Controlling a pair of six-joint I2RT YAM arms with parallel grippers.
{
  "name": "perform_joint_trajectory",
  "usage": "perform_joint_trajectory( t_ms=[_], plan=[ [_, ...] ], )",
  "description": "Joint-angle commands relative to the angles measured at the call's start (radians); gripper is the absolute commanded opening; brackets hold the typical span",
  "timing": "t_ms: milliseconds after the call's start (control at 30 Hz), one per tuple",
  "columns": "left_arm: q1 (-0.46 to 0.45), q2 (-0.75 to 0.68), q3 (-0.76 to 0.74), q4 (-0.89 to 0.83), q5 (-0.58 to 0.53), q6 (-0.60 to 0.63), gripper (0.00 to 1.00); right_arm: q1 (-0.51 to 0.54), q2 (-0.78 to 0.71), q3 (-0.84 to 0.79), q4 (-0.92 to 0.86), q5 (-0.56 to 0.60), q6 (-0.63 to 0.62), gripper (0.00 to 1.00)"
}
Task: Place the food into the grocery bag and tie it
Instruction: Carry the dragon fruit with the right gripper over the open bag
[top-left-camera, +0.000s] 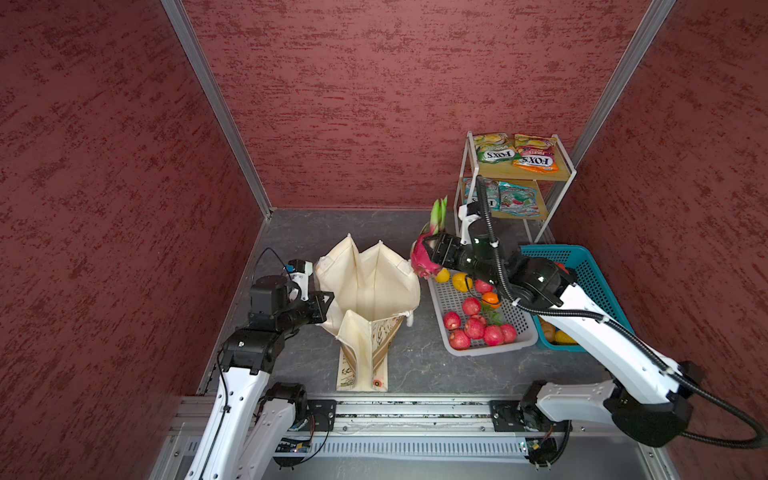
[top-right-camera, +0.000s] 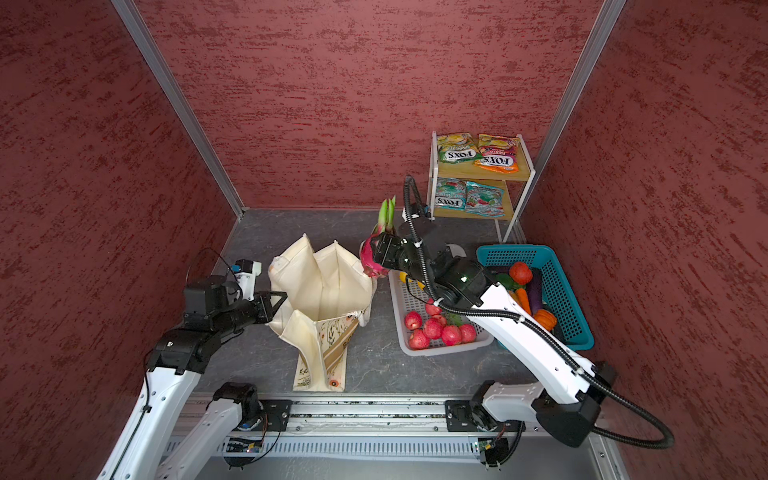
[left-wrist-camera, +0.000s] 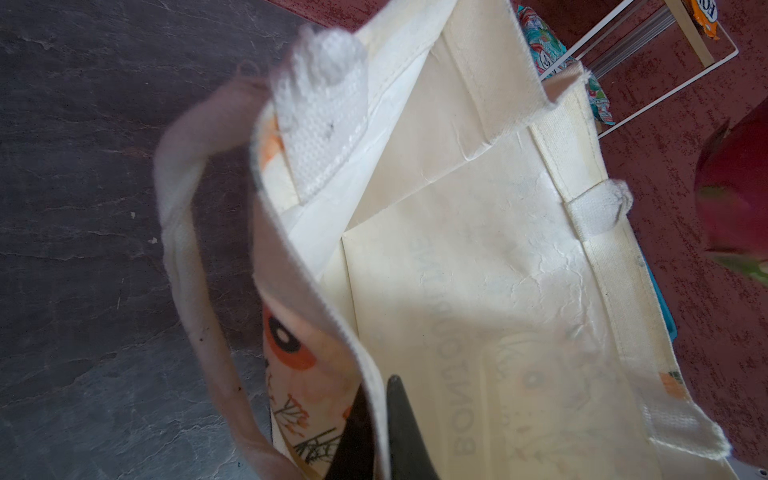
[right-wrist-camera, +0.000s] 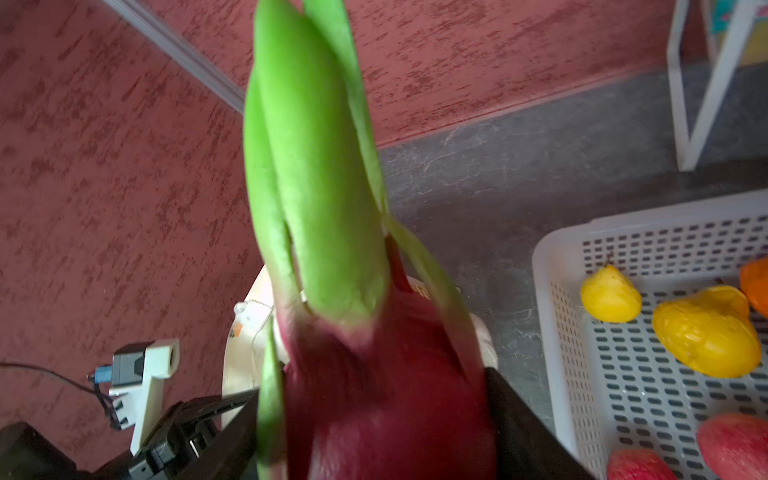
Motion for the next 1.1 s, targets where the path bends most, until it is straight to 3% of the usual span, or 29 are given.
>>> perform_joint_trajectory(
  t_ms=[0,367,667,1067],
  plan=[
    [-0.005,-0.002,-0.014,0.001,-0.009,0.0,0.09,0.08,0.062,0.081,0.04,0.107,-0.12,0.58],
    [-0.008,0.0,-0.015,0.0,-0.013,0.0,0.1,0.193,0.373,0.279,-0.045,0.14,-0.265,0.59],
    [-0.008,0.0,-0.015,0.0,-0.015,0.0,0.1,0.21,0.44,0.288,-0.029,-0.011,-0.343,0.59],
    [-0.008,-0.004,-0.014,0.0,-0.015,0.001,0.09,0.216,0.474,0.284,-0.091,-0.081,-0.404,0.58]
  ],
)
